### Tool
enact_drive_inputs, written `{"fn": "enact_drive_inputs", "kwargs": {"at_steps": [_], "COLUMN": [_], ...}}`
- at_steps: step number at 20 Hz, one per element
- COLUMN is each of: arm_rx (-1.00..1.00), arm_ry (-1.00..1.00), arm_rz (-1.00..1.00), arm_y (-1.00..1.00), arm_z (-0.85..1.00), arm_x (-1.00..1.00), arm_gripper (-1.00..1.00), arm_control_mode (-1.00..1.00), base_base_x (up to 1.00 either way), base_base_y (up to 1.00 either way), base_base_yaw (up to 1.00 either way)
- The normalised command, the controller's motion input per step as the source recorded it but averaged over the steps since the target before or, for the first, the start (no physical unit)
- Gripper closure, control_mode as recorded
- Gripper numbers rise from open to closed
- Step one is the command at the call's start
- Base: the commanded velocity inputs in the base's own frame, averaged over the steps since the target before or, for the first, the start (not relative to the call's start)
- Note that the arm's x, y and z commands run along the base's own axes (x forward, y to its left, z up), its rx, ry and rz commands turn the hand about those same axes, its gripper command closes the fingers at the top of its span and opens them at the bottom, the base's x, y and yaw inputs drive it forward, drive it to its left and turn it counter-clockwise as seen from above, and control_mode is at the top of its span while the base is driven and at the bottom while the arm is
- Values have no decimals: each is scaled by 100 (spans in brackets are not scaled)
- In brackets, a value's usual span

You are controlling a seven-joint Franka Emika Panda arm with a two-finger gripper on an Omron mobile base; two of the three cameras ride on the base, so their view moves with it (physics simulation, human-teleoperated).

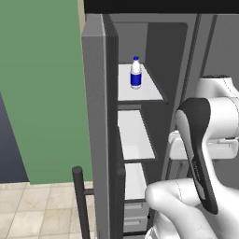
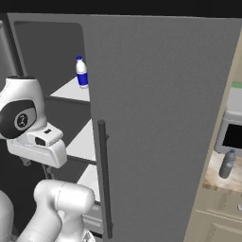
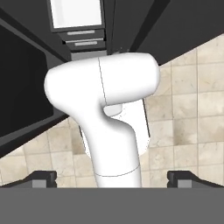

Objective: Take the bottled waters from the counter and place them in the freezer to freeze. Close the freezer door after placing the bottles.

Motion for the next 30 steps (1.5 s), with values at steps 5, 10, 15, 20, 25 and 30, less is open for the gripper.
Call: {"fn": "enact_drive_inputs", "kwargs": {"at_steps": [5, 10, 15, 20, 25, 30], "arm_rx": [0, 0, 0, 0, 0, 0], "arm_ry": [0, 0, 0, 0, 0, 0], "arm_rz": [0, 0, 0, 0, 0, 0], "arm_y": [0, 0, 0, 0, 0, 0], "arm_z": [0, 0, 0, 0, 0, 0], "arm_x": [0, 0, 0, 0, 0, 0], "arm_gripper": [-100, -100, -100, -100, -100, -100], "arm_control_mode": [100, 100, 100, 100, 100, 100], "base_base_x": [-3, -16, -32, -22, -3, 0], "base_base_y": [-35, -44, -48, -61, -74, -67], "base_base_yaw": [-4, -11, -15, -13, -13, -7]}}
